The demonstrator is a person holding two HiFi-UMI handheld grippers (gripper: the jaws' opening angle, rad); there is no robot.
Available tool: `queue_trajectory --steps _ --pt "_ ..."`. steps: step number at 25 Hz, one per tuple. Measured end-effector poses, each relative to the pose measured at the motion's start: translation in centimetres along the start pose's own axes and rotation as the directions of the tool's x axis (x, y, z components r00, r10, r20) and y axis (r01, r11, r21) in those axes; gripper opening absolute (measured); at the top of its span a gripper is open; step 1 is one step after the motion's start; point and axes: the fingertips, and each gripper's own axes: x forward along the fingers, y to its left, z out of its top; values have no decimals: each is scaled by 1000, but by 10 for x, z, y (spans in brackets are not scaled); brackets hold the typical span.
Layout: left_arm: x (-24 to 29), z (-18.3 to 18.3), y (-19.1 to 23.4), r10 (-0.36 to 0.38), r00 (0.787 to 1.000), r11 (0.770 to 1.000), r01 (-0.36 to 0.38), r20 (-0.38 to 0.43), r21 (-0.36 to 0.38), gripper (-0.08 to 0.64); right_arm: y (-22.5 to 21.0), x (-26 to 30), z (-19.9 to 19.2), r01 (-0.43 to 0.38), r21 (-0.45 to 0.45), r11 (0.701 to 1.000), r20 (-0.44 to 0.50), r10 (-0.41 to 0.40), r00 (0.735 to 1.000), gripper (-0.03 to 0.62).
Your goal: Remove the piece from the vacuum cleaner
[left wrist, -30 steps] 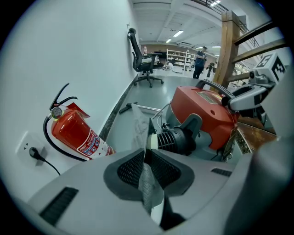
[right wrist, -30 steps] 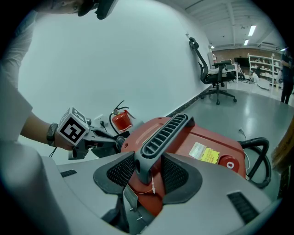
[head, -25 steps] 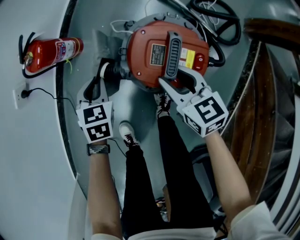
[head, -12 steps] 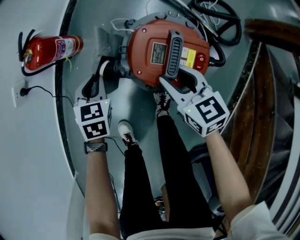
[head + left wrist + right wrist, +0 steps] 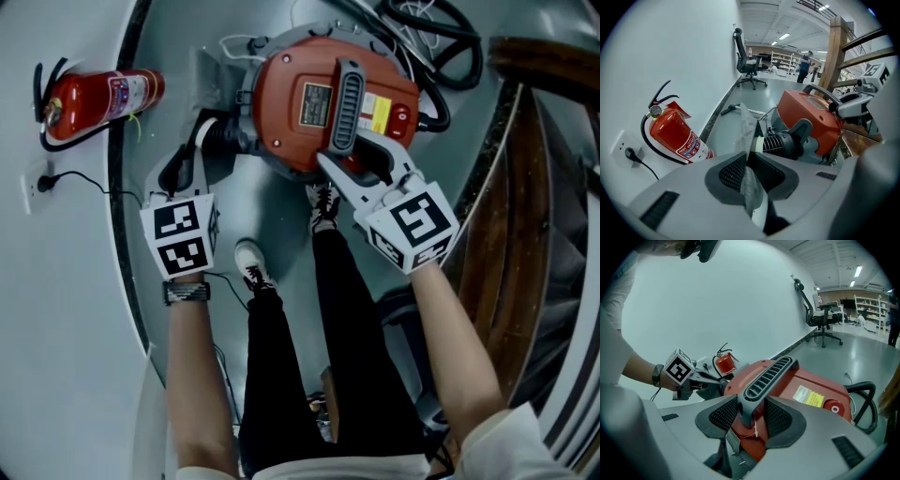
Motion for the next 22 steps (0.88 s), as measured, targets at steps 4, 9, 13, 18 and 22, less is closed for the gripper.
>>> queue_trajectory --steps 4,9,13,18,22 --pt "1 1 1 -1 1000 1000 1 3 -2 61 0 0 1 2 -3 1000 6 -2 1000 192" --pt "1 1 2 -9 1000 1000 9 3 -7 63 0 0 0 4 -2 1000 4 -4 1000 192" --pt "2 1 3 -14 1000 1000 14 4 -8 64 0 0 0 4 -3 1000 7 -4 1000 192" --pt "3 2 5 -20 1000 1000 20 3 -14 67 0 -1 0 8 -5 1000 12 -8 1000 192" --pt "4 3 6 -23 1000 1000 23 4 -14 68 0 -1 0 5 -4 1000 12 -5 1000 192"
